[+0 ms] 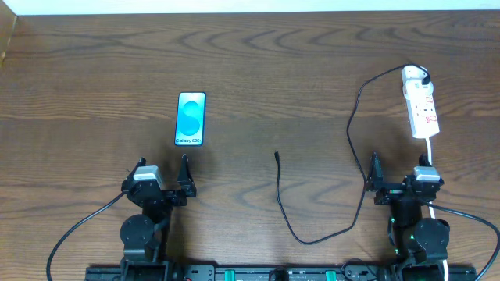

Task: Plug charger to phone and switch on socket
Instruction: 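Move the left gripper forward over the blue phone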

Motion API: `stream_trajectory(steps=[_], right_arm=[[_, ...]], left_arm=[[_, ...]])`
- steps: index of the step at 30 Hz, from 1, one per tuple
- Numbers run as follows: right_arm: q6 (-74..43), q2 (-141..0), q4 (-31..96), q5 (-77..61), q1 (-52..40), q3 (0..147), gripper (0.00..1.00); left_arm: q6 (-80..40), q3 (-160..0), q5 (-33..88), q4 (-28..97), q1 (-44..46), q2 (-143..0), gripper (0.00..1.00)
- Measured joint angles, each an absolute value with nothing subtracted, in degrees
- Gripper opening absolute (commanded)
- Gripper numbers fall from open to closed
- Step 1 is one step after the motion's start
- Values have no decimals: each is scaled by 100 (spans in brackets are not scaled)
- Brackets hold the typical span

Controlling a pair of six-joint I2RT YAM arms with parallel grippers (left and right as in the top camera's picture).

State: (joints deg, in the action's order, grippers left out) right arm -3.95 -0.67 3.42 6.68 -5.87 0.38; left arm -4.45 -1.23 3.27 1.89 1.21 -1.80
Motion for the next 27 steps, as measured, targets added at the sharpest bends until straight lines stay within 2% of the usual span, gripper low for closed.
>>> stream_trajectory(steps=[6,11,21,27], right_arm=[[-395,-67,342,668,-587,38,99],[-395,-67,342,666,-587,38,99],[-397,-69,342,668,-589,38,99],[-395,-69,342,666,-591,38,99]], left_arm=[[-421,-445,373,779,121,-261,96],[-311,-1166,408,1052,121,-906,96],[-215,-3072,419,1103,121,-3500,96],[-158,-4379,419,2023,121,-5343,96]])
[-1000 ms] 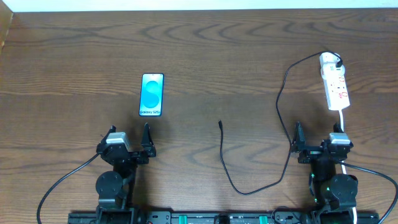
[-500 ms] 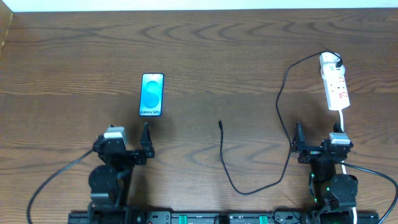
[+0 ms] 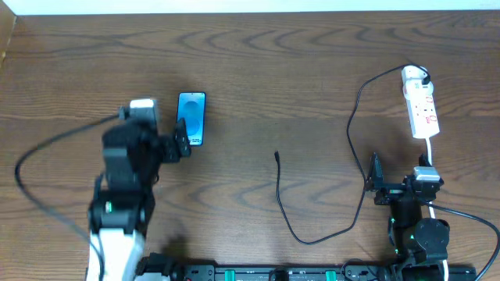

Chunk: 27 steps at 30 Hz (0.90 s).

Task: Plug charger to phone and switch on socket
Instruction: 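Move the left gripper forward over the blue phone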

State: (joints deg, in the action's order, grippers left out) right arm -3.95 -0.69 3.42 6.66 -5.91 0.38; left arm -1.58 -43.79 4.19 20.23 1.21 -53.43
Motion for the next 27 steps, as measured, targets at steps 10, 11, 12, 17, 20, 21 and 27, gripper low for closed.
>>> stream_trajectory(steps=[10,11,12,17,20,21,27], right_arm=[[-395,-67,342,668,-591,38,99],[-395,-67,342,668,-591,38,99],[-397,-67,342,668,-591,38,99],[-395,-67,342,670,-591,38,99],[-397,-67,342,670,-591,38,99],[-395,-67,342,670,-591,38,99],[-395,-69,342,668,-591,38,99]], left_arm=[[-145,-6567,421,3885,121,-7776,96],[-145,-6810,421,4082,121,-7990,96],[-145,-6976,419,4193,121,-8130,96],[-145,-7808,425,4759,121,-8766,96],[-145,-8265,434,5065,121,-9087,96],[-145,-8388,438,5142,123,-9179,96],[-145,-8796,480,5336,163,-9684,96]])
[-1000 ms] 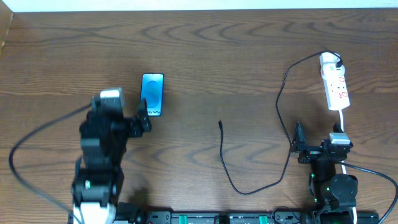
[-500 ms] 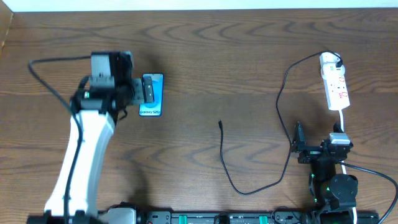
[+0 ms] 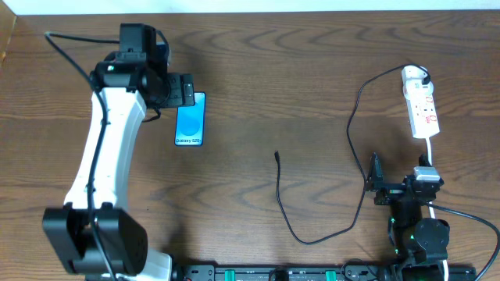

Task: Plug charger to phone and switch on socket
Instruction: 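Move the left gripper forward over the blue phone, then lower the left gripper and close it on the phone's bottom edge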

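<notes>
A blue-screened phone (image 3: pixel 191 125) lies face up on the table at the left. My left gripper (image 3: pixel 187 90) has reached out over the phone's far end, pointing right; its fingers look spread, with nothing seen between them. The black charger cable (image 3: pixel 283 204) loops across the table, and its free plug tip (image 3: pixel 276 154) lies near the middle. The other end runs to a white socket strip (image 3: pixel 422 109) at the far right. My right gripper (image 3: pixel 398 186) rests open near the front edge, below the strip.
The wooden table (image 3: pixel 273 62) has a back edge against a pale wall. The left arm's white links (image 3: pixel 101 164) stretch from the front edge toward the phone. The arm bases and a rail sit along the front edge.
My left gripper was beside the phone's lower left edge; it is now higher up, over the phone's far end. The phone, cable, strip and right arm are unchanged.
Both arms first sat folded at the front edge with grippers open. Then the left arm had extended so its gripper stood beside the phone's left side. It is now over the phone's top end. Nothing on the table has shifted.
</notes>
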Motion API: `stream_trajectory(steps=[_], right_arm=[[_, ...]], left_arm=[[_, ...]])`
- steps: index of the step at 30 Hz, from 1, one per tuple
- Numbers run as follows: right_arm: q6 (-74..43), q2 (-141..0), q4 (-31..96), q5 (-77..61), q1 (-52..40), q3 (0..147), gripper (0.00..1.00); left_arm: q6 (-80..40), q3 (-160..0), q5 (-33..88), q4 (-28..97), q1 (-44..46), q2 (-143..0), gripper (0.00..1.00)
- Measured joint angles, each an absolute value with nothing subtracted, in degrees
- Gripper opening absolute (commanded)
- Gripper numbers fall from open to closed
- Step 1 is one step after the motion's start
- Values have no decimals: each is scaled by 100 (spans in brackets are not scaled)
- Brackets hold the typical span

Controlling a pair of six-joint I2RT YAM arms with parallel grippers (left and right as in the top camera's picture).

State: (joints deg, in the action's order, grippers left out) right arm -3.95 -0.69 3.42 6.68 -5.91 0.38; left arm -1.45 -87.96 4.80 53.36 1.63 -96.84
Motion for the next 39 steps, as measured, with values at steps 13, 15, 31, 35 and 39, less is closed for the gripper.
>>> stream_trajectory(steps=[13,15,31,35,39], right_arm=[[-395,-67,342,670,-591,38,99],[-395,-67,342,670,-591,38,99],[-395,-67,342,670,-591,38,99],[-395,-69,342,670,-591,38,99],[-395,-67,342,670,-591,38,99]], left_arm=[[-141,-8814,523,5207,609,-10648,96],[-139,-8814,523,5133,578,-10809,96],[-143,-8814,296,4499,419,-11642,96],[-143,-8814,266,4458,377,-11876,96],[-143,-8814,263,4449,368,-12014,96]])
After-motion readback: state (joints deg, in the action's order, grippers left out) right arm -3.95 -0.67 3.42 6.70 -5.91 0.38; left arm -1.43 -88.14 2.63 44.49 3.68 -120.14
